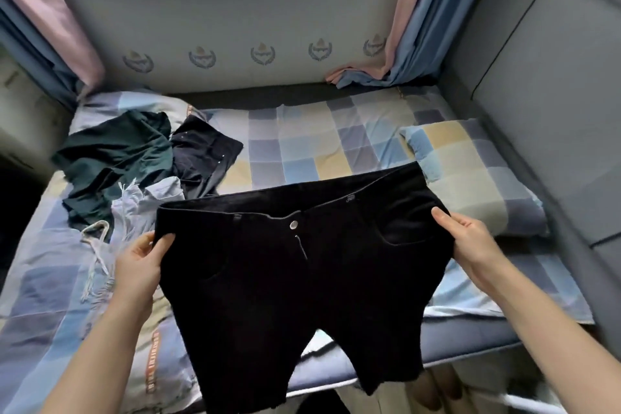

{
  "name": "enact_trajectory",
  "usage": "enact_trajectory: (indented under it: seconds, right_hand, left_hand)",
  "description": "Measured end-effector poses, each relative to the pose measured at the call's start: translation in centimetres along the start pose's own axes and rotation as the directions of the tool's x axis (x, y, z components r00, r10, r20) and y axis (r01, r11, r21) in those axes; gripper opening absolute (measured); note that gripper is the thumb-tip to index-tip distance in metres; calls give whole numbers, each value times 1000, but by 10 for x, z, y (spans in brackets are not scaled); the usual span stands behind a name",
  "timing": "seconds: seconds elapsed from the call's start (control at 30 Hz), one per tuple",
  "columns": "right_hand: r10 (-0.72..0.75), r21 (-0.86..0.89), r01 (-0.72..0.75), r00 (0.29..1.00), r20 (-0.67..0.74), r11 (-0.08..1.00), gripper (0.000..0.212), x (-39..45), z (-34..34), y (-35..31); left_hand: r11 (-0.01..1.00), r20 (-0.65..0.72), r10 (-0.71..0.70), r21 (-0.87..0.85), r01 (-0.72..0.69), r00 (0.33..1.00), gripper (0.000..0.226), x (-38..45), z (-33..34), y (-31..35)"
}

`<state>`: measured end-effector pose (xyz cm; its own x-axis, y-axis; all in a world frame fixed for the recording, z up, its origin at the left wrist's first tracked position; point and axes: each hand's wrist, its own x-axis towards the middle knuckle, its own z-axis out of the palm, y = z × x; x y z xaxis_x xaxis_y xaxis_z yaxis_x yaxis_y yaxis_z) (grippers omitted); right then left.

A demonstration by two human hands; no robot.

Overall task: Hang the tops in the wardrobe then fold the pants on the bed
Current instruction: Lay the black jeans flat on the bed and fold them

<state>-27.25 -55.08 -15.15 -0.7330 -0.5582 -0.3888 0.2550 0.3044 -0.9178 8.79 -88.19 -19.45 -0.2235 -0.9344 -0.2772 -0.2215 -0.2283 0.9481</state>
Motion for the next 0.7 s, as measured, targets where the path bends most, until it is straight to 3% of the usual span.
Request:
enact_trajectory:
  seconds: [0.1, 0.23, 0.4, 0.5, 0.57, 0.63, 0.7]
  right_hand:
    - [54, 64, -56, 998, 37, 996, 42, 52, 4, 3]
    - [108, 117, -115, 992, 67, 986, 33, 119, 20, 2]
    - [10, 112, -9, 1000, -8, 994, 19, 225, 60, -28]
    - [-75, -9, 75, 991, -107, 997, 19, 326, 97, -41]
    - [-161, -180, 129, 970, -181, 975, 31, 398, 113, -44]
    - [-233, -437, 108, 942, -243, 893, 51, 465, 124, -25]
    - [-238, -562, 80, 948, -213, 823, 46, 509, 138, 17]
  left_hand:
    - [1000, -54, -22, 20, 23, 998, 12, 24, 31, -9]
    - [998, -113, -67, 3, 68, 991, 14, 71, 55, -15]
    - [989, -32, -55, 135, 59, 998, 17, 182, 89, 8]
    - [968, -21, 69, 242, -62, 997, 28, 279, 136, 21]
    - [928, -60, 202, 331, -172, 977, 16, 348, 167, 42]
    - [845, -74, 261, 500, -191, 962, 51, 419, 199, 36]
    - [713, -22, 259, 679, -176, 966, 78, 456, 224, -4]
